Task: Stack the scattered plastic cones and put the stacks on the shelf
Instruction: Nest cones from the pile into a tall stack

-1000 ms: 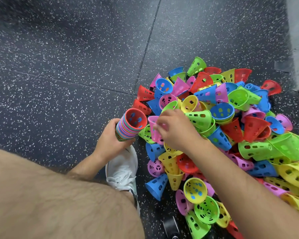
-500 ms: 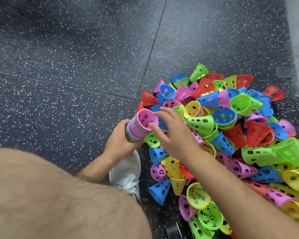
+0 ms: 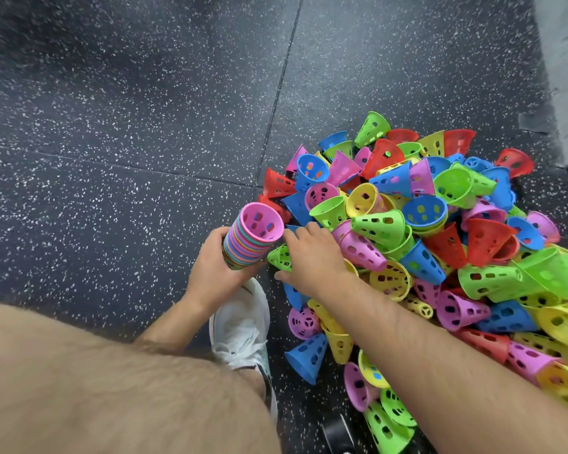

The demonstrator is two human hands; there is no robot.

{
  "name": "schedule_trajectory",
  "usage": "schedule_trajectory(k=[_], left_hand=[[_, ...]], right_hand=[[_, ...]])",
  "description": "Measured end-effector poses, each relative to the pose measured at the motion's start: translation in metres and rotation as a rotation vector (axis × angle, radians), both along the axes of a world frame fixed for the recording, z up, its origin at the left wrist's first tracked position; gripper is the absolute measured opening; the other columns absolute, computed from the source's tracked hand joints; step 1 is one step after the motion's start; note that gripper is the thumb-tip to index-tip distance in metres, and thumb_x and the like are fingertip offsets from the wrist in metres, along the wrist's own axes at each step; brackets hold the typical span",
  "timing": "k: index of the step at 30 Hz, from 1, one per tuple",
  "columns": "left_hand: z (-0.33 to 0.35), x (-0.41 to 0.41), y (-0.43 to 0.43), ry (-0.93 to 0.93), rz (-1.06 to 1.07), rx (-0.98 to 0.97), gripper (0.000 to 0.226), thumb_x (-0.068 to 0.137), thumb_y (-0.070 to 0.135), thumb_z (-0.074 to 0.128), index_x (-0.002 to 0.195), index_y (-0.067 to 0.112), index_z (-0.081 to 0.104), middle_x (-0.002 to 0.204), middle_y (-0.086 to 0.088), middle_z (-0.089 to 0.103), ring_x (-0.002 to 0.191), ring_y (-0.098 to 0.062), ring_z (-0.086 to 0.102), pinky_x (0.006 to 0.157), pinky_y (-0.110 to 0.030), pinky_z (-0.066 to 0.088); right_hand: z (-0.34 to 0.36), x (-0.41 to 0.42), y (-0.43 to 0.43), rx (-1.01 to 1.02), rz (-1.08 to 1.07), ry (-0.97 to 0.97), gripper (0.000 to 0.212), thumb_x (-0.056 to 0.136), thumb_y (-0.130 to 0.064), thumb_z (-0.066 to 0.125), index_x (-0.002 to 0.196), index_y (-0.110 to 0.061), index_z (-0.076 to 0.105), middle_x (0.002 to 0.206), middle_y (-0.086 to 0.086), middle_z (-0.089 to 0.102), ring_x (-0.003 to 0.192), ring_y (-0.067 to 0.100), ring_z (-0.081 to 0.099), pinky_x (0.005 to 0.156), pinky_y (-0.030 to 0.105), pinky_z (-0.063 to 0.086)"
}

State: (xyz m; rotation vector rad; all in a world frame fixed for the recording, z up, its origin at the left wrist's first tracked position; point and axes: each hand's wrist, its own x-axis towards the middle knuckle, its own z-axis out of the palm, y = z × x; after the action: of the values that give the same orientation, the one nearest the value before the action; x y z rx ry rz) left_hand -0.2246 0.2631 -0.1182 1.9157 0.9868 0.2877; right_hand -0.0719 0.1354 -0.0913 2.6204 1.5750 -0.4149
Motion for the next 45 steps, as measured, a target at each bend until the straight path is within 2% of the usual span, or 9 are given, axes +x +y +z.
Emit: schedule_trajectory(k=[7,11,15,20,26,30,36,39,45], left_hand=[[-0.005,-0.008,0.002,0.049,0.017,0.029,0.062,0.059,0.055,0.081,0.113,0.040,0.054,0.104,0.023,0.065,0.094,0.007,0.063,0.077,-0.030,0.051],[-0.005,-0.011,0.007,0.062,0.032,0.038,0.065,0.059,0.050,0.083,0.115,0.040,0.053,0.106,0.022,0.065,0.095,0.006,0.063,0.078,-0.031,0.051],[-0.005,-0.015,0.012,0.069,0.014,0.066,0.063,0.060,0.051,0.083,0.114,0.043,0.052,0.105,0.029,0.064,0.096,0.012,0.060,0.073,-0.018,0.044],[-0.007,-0.009,0.008,0.060,-0.148,0.122,0.068,0.063,0.055,0.079,0.123,0.031,0.056,0.116,0.012,0.063,0.107,-0.013,0.061,0.090,-0.039,0.051],[-0.006,0.003,-0.003,0.006,-0.173,0.092,0.063,0.066,0.049,0.084,0.120,0.034,0.056,0.114,0.015,0.063,0.106,-0.006,0.062,0.085,-0.031,0.050],[-0.005,0.007,-0.006,0.017,-0.170,0.091,0.060,0.067,0.048,0.083,0.119,0.036,0.055,0.115,0.016,0.062,0.106,-0.006,0.059,0.084,-0.029,0.046],[-0.003,0.016,-0.010,0.032,-0.171,0.064,0.065,0.064,0.057,0.078,0.119,0.033,0.055,0.114,0.013,0.063,0.105,-0.007,0.059,0.081,-0.028,0.045],[-0.001,0.020,-0.010,0.040,-0.172,0.057,0.064,0.064,0.058,0.079,0.119,0.036,0.055,0.114,0.015,0.063,0.103,-0.004,0.060,0.081,-0.027,0.048],[-0.003,0.024,-0.011,0.034,-0.157,0.042,0.062,0.063,0.060,0.079,0.116,0.040,0.052,0.113,0.017,0.063,0.104,-0.002,0.061,0.082,-0.030,0.048]], right_hand=[[-0.009,-0.003,-0.001,0.000,-0.081,0.066,0.059,0.078,-0.055,0.065,0.119,-0.016,0.047,0.112,0.008,0.054,0.106,0.030,0.050,0.089,0.039,0.039],[0.016,0.008,-0.012,0.283,-0.283,0.331,0.068,0.077,-0.047,0.068,0.135,-0.018,0.045,0.116,0.005,0.043,0.105,0.028,0.051,0.093,0.040,0.045],[0.046,0.019,-0.029,0.566,-0.411,0.448,0.064,0.080,-0.040,0.072,0.137,-0.020,0.050,0.117,-0.001,0.042,0.102,0.013,0.051,0.094,0.024,0.041],[0.068,0.021,-0.035,0.774,-0.425,0.461,0.063,0.082,-0.044,0.069,0.136,-0.016,0.052,0.122,0.000,0.047,0.109,0.006,0.050,0.096,0.021,0.043],[0.064,0.020,-0.027,0.478,-0.263,0.366,0.085,0.082,-0.069,0.059,0.147,-0.017,0.043,0.134,0.000,0.048,0.129,0.018,0.041,0.113,0.034,0.031],[0.054,0.037,-0.034,0.549,-0.367,0.289,0.047,0.094,-0.045,0.059,0.131,-0.017,0.056,0.127,0.002,0.056,0.123,0.023,0.048,0.108,0.037,0.035],[0.035,0.063,-0.032,0.186,-0.264,0.087,0.044,0.095,-0.036,0.055,0.138,-0.025,0.053,0.143,0.007,0.046,0.132,0.029,0.038,0.110,0.044,0.029],[0.030,0.070,-0.025,0.095,-0.207,-0.016,0.033,0.098,-0.035,0.053,0.129,-0.025,0.062,0.135,0.008,0.051,0.127,0.030,0.042,0.106,0.044,0.030],[0.035,0.076,-0.033,0.286,-0.278,0.068,0.027,0.099,-0.033,0.056,0.117,-0.018,0.071,0.126,0.011,0.056,0.118,0.033,0.049,0.097,0.042,0.037]])
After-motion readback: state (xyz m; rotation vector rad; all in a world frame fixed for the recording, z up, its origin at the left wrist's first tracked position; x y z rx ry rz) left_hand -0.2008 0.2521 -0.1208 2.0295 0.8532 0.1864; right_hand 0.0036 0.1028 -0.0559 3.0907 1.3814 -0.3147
